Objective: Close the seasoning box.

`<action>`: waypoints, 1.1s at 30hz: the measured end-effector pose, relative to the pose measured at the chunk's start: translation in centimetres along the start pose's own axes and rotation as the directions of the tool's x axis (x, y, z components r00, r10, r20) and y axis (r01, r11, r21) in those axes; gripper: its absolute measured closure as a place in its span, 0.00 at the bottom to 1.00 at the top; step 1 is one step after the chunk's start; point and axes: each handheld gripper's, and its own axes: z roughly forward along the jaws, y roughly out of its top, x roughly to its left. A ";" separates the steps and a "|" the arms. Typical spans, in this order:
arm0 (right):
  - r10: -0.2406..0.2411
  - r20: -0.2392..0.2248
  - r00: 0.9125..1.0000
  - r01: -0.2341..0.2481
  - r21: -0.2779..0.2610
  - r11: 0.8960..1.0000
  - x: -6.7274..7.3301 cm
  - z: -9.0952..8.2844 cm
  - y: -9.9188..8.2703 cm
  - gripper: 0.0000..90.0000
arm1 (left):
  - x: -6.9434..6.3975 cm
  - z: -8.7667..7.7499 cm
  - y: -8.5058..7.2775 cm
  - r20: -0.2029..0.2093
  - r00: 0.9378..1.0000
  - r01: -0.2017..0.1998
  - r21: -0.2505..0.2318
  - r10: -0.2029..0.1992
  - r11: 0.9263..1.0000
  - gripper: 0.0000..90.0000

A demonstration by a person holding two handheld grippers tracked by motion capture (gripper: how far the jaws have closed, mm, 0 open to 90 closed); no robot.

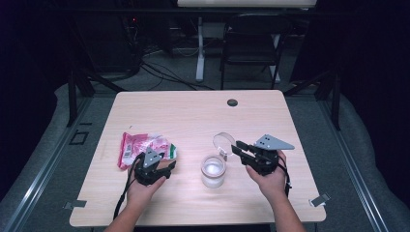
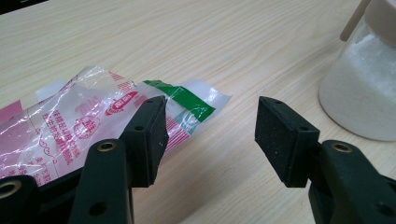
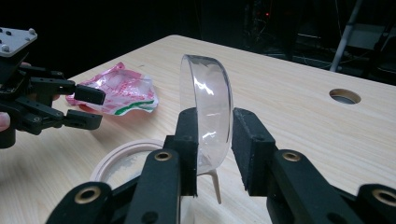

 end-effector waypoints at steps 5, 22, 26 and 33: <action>-0.017 -0.007 1.000 0.017 0.009 1.000 0.3 0.2 0.0 0.78 | 0.0 0.0 0.0 0.002 1.000 0.000 -0.002 0.000 1.000 0.48; -0.087 -0.007 0.996 0.087 0.026 0.996 1.9 0.7 -0.1 0.74 | -0.2 0.2 0.2 0.010 1.000 -0.010 -0.002 0.010 1.000 0.48; -0.099 -0.007 0.995 0.099 0.028 0.995 2.2 0.8 -0.2 0.74 | -0.2 0.2 0.2 0.010 1.000 -0.013 -0.001 0.013 1.000 0.48; -0.129 -0.002 0.992 0.129 0.037 0.991 2.7 1.1 -0.3 0.72 | -0.2 0.2 0.2 0.010 1.000 -0.016 0.003 0.015 1.000 0.48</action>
